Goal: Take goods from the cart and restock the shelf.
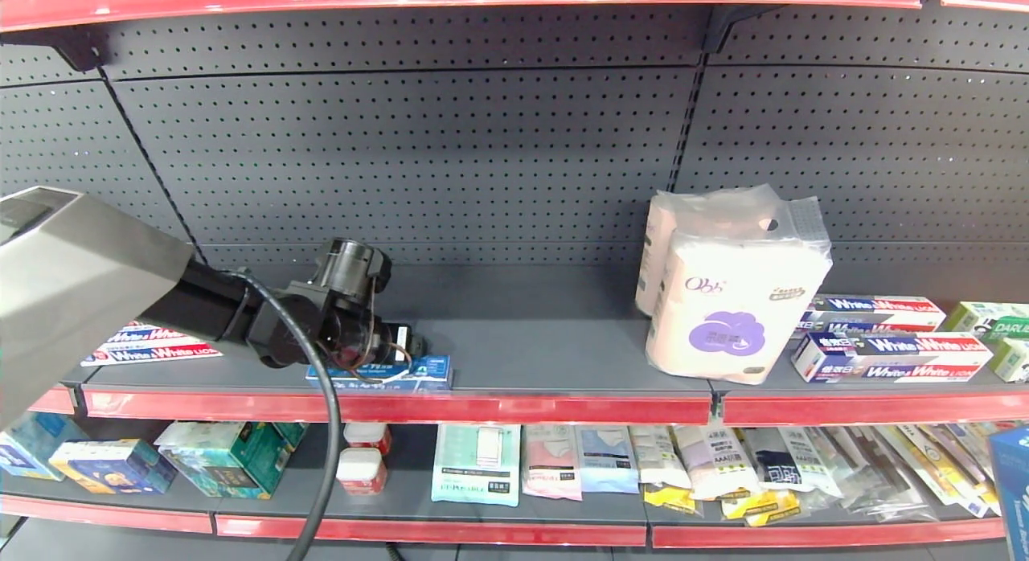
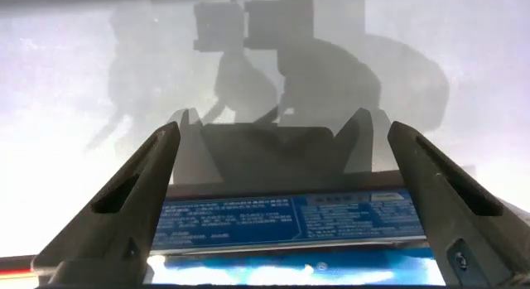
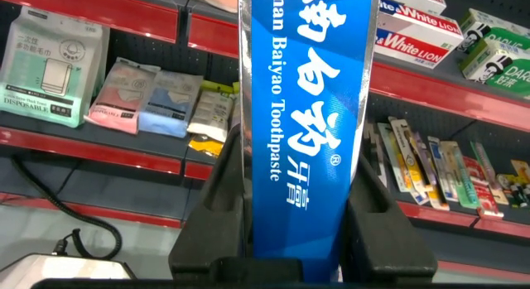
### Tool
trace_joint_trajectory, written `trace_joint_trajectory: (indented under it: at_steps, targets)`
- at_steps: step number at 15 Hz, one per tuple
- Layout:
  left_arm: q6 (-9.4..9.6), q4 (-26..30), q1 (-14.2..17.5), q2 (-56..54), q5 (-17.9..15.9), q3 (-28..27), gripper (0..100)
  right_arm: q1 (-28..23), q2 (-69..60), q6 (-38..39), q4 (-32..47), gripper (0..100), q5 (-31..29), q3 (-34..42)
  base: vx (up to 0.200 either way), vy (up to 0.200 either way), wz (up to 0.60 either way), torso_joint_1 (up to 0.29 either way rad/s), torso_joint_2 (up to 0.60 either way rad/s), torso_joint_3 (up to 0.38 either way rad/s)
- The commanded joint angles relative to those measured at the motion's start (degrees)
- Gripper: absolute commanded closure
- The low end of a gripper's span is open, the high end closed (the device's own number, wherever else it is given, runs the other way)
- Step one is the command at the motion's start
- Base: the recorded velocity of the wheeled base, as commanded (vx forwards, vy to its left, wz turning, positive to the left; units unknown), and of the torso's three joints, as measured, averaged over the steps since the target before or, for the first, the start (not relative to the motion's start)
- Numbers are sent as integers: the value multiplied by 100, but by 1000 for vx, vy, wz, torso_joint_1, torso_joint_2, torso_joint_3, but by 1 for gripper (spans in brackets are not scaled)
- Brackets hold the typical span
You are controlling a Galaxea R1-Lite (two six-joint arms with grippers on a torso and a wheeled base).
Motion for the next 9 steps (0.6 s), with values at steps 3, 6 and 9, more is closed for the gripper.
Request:
trace_joint_trajectory:
  at_steps: [3,6,9]
  targets:
    - [-8,-184,21,6,-5,14,0,0,17,-3,-2,100,1,0,0,0,0,0,0,0]
    - [-8,-237,12,-11,-14,14,0,0,35,-3,-2,100,1,0,0,0,0,0,0,0]
    - [1,-237,3,-143,-40,155,0,0,35,-3,-2,100,1,0,0,0,0,0,0,0]
